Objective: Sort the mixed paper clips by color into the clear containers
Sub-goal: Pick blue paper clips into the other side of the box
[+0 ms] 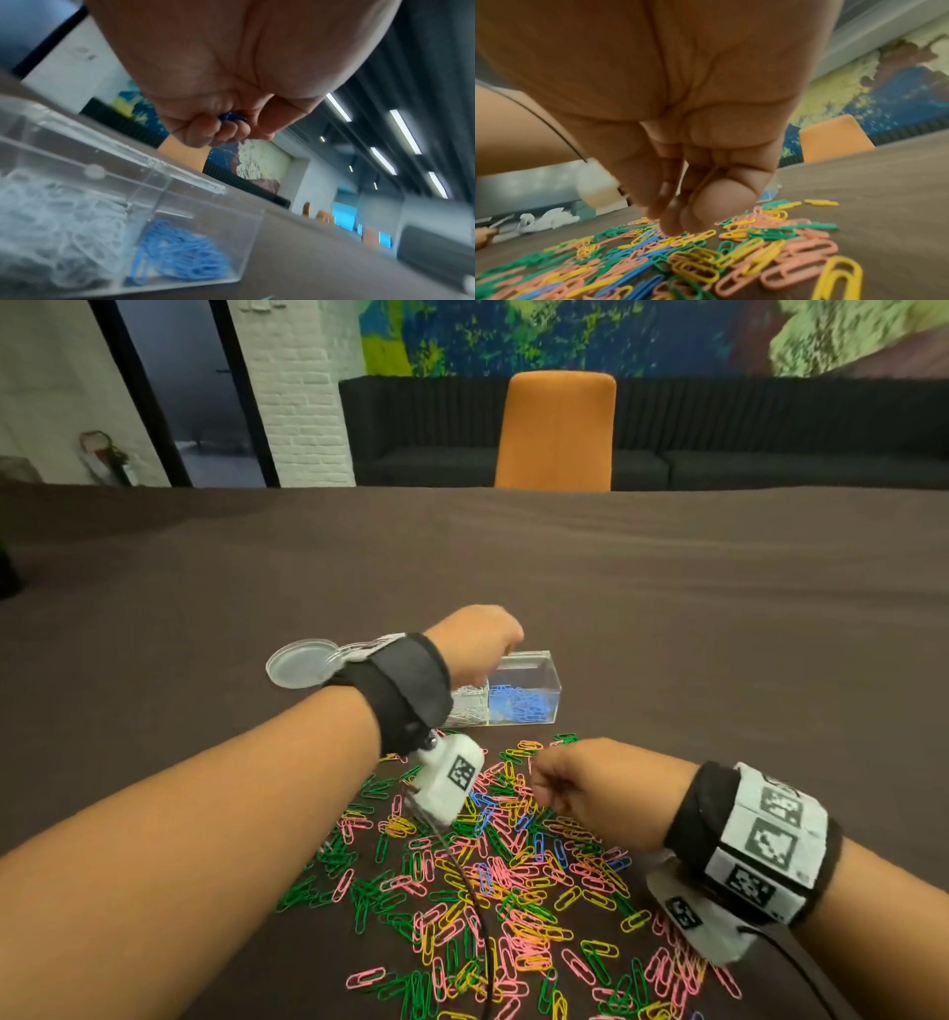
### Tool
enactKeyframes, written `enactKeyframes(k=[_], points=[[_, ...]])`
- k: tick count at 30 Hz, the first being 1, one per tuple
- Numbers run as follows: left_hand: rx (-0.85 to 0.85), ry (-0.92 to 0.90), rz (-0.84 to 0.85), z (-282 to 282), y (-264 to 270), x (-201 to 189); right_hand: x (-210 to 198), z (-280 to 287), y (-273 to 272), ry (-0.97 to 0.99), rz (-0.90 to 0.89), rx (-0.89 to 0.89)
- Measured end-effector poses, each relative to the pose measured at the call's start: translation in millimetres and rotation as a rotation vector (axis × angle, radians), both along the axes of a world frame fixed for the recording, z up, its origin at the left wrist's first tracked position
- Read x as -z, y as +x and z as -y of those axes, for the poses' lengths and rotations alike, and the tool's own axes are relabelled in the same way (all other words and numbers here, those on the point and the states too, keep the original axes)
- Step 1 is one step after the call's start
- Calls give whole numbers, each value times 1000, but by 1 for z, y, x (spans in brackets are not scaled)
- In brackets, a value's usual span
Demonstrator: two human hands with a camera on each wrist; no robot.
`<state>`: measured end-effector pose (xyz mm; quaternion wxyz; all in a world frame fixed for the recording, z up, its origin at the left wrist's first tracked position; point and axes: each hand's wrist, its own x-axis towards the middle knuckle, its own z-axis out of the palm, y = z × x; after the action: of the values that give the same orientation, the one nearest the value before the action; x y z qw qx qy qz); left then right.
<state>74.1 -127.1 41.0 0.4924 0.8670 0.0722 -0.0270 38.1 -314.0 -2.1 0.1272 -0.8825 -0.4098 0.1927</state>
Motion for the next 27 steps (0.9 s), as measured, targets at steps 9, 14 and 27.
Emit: enactKeyframes(k=[9, 14, 27], points=[[383, 708, 39, 21, 30, 24, -8, 29, 3, -59, -52, 88], [400, 796, 144, 8, 16, 21, 0, 14, -3, -142, 41, 41], [822, 937, -42, -13, -110, 48, 10, 4, -6, -200, 67, 61]])
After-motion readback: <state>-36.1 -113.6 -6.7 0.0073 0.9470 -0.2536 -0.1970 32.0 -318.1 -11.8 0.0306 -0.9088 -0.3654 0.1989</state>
